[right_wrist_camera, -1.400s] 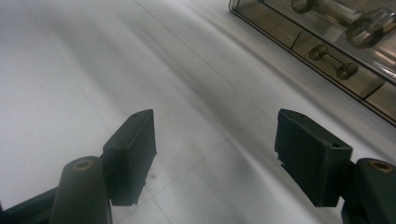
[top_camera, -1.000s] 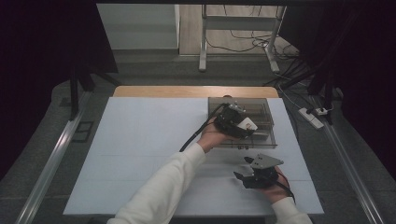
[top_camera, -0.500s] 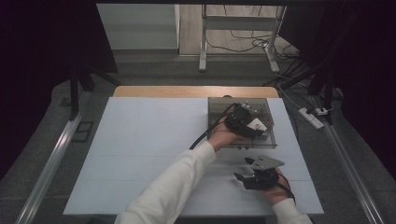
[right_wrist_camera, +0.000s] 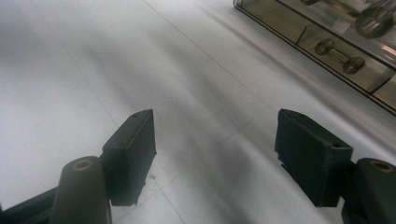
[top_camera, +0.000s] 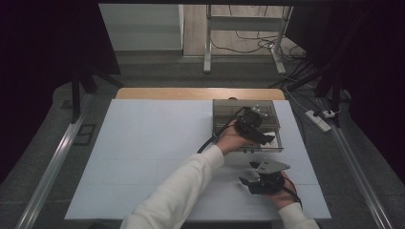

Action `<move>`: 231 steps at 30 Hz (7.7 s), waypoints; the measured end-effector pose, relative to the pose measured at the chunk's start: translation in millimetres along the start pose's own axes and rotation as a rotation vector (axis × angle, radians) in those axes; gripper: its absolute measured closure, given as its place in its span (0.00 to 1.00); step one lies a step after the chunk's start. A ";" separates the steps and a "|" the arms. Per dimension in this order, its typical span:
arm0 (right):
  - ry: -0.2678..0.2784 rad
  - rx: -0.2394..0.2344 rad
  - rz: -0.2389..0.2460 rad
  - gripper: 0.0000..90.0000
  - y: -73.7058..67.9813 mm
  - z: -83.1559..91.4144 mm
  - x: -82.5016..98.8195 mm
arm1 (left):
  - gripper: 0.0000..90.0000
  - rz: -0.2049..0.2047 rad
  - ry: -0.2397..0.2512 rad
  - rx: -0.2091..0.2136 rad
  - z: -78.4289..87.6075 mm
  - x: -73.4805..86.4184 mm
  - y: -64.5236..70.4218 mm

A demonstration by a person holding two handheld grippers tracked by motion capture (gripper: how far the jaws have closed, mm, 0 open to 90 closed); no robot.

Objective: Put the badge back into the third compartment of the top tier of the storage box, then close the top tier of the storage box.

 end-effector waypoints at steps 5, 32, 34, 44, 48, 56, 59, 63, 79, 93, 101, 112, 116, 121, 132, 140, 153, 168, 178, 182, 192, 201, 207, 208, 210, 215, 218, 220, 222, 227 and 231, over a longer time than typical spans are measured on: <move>0.002 0.005 -0.002 0.32 0.1 0.4 0.0 | 0.23 0.013 -0.006 0.002 8.9 7.2 -3.2; 0.004 0.024 -0.001 0.32 1.7 2.8 -0.2 | 0.24 0.010 0.067 -0.068 86.2 81.9 -1.3; 0.002 0.029 0.000 0.32 2.1 3.1 -0.2 | 0.24 0.015 0.073 -0.073 91.1 87.0 -2.5; 0.008 0.024 -0.011 0.32 2.8 4.1 -0.5 | 0.24 0.037 0.105 -0.106 114.8 116.9 -6.7; 0.007 0.025 -0.010 0.32 3.0 3.9 -0.5 | 0.23 0.054 0.114 -0.123 122.2 130.9 -9.4; 0.008 0.028 -0.013 0.32 3.9 4.0 -0.4 | 0.23 0.089 0.124 -0.168 136.9 164.3 -15.5; 0.009 0.030 -0.012 0.32 4.0 3.7 -0.7 | 0.23 0.102 0.123 -0.190 143.0 176.9 -18.3; 0.011 0.032 -0.013 0.32 4.7 3.9 -0.8 | 0.23 0.090 0.107 -0.237 148.9 189.4 -18.5; 0.014 0.037 -0.021 0.32 6.5 4.5 -0.7 | 0.22 0.138 0.082 -0.301 170.2 247.1 -15.4; 0.020 0.044 -0.025 0.32 9.3 6.2 -0.7 | 0.22 0.137 0.054 -0.379 182.3 287.3 -9.4; 0.019 0.044 -0.025 0.32 9.5 5.6 -0.8 | 0.22 0.165 0.047 -0.389 186.6 304.2 -10.8; 0.042 0.056 -0.023 0.32 9.8 13.2 -5.6 | 0.22 0.197 0.045 -0.395 187.2 310.2 -19.1; 0.052 0.056 -0.017 0.32 8.6 17.0 -7.9 | 0.22 0.199 0.037 -0.399 186.9 312.2 -21.0; 0.077 0.043 -0.001 0.37 4.7 22.7 -15.4 | 0.21 0.208 0.029 -0.404 186.0 314.2 -23.8; 0.138 0.061 0.041 0.94 2.9 39.1 -33.5 | 0.18 0.205 0.004 -0.411 181.9 314.7 -24.5; 0.155 0.126 0.007 0.99 13.5 43.6 -35.5 | 0.17 0.217 -0.002 -0.406 180.8 316.5 -27.1; 0.122 0.181 -0.044 0.99 29.7 41.5 -27.4 | 0.16 0.237 0.003 -0.404 181.6 318.9 -31.0; 0.115 0.193 -0.037 0.99 32.7 32.2 -31.4 | 0.16 0.237 -0.006 -0.392 179.9 320.3 -28.3; 0.126 0.203 -0.047 0.99 37.0 29.4 -33.3 | 0.16 0.238 -0.015 -0.393 178.5 322.1 -28.7; 0.129 0.203 -0.043 0.99 37.2 28.6 -33.8 | 0.16 0.239 -0.013 -0.390 177.3 321.9 -27.9; 0.126 0.215 -0.036 0.99 39.8 24.2 -35.7 | 0.16 0.241 -0.021 -0.392 176.4 323.4 -28.7; 0.131 0.230 -0.044 0.99 46.5 19.6 -40.5 | 0.16 0.241 -0.027 -0.391 175.1 324.8 -29.7; 0.131 0.233 -0.042 0.99 51.8 16.2 -43.3 | 0.16 0.249 -0.030 -0.394 175.2 326.4 -31.3; 0.129 0.232 -0.042 0.99 52.4 15.7 -43.3 | 0.16 0.248 -0.030 -0.393 174.9 326.5 -31.2; 0.126 0.234 -0.043 0.99 53.6 14.5 -43.3 | 0.16 0.246 -0.035 -0.391 174.1 326.5 -31.2; 0.125 0.240 -0.043 0.99 56.4 12.9 -43.6 | 0.16 0.244 -0.037 -0.391 173.2 326.4 -31.2; 0.122 0.243 -0.044 0.99 58.2 11.9 -43.6 | 0.16 0.248 -0.038 -0.393 173.1 327.0 -31.8; 0.122 0.245 -0.047 0.99 60.1 10.9 -44.0 | 0.16 0.248 -0.041 -0.394 172.5 327.3 -32.2; 0.124 0.244 -0.048 0.99 61.9 9.8 -44.5 | 0.16 0.249 -0.043 -0.391 171.7 327.4 -32.5; 0.126 0.246 -0.052 0.99 67.1 7.4 -47.6 | 0.16 0.242 -0.054 -0.390 168.7 326.9 -31.8; 0.131 0.246 -0.056 0.99 71.7 4.8 -50.3 | 0.16 0.248 -0.055 -0.397 168.9 327.6 -33.0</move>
Point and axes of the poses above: each handheld gripper's, and its own axes: z roughly backward along the jaws, x roughly out of its underside, y roughly to its right, the point moved 4 cm from there along -z, roughly forward along the jaws, and after that the axes turned 7 degrees about -y, right-handed, at the moved point
